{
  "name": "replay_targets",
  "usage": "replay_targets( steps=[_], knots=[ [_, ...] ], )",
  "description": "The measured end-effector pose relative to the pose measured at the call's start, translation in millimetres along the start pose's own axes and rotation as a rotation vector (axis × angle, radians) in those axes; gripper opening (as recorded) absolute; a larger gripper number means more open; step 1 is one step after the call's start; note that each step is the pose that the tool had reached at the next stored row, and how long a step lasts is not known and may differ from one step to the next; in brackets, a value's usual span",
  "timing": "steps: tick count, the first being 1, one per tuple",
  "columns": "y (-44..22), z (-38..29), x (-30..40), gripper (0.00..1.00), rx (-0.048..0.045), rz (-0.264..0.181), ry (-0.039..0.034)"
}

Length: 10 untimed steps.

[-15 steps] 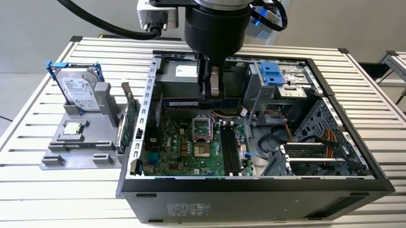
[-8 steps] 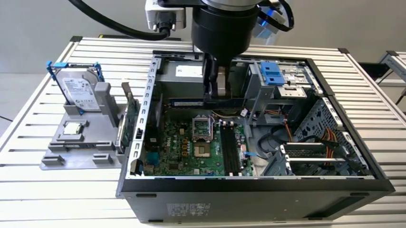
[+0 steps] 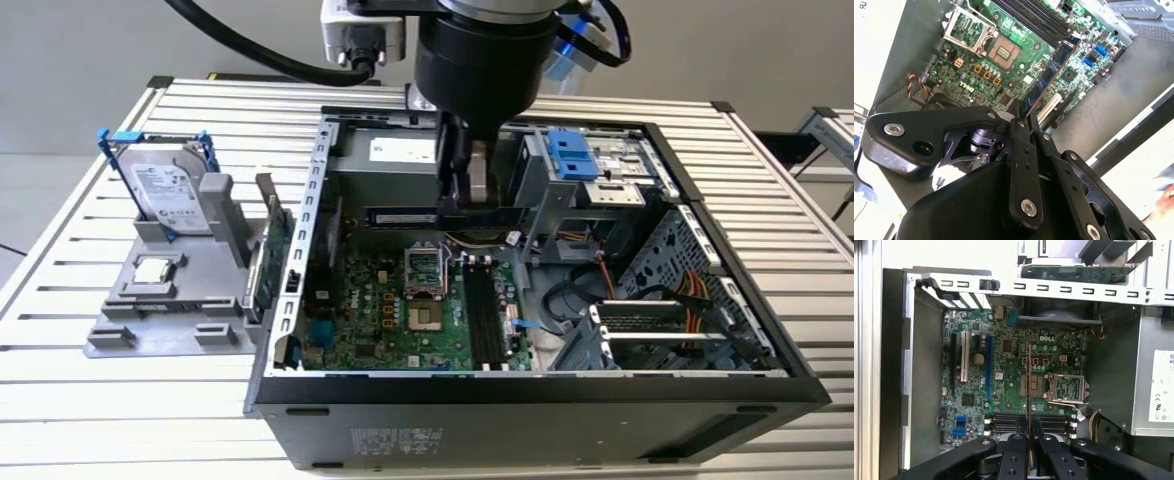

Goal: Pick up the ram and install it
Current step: 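Pick up the ram and move it above insertion slot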

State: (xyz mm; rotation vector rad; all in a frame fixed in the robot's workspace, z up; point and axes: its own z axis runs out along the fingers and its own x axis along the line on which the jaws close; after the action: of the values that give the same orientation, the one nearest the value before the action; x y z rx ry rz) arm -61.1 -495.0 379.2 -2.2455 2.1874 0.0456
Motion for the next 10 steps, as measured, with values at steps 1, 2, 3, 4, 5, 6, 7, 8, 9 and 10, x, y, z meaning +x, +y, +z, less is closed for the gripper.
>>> replay_targets(
  steps=[1,2,3,4,5,6,7,8,9,10],
  knots=[
    [-1.1,0.0,0.0,0.0,0.0,0.0,0.0],
    [-2.3,0.0,0.1,0.0,0.0,0.0,0.0],
    [-3.4,0.0,0.1,0.0,0.0,0.0,0.0],
    [-4.5,-0.1,0.1,0.0,0.0,0.0,0.0],
    [-5.7,-0.1,0.2,0.0,0.0,0.0,0.0],
    [-6.7,-0.1,0.2,0.0,0.0,0.0,0.0],
    [-7.4,-0.1,0.2,0.0,0.0,0.0,0.0],
    [-8.1,-0.1,0.2,0.0,0.0,0.0,0.0],
    [-8.9,-0.1,0.2,0.0,0.0,0.0,0.0],
    [-9.7,-0.2,0.3,0.0,0.0,0.0,0.0001]
  ],
)
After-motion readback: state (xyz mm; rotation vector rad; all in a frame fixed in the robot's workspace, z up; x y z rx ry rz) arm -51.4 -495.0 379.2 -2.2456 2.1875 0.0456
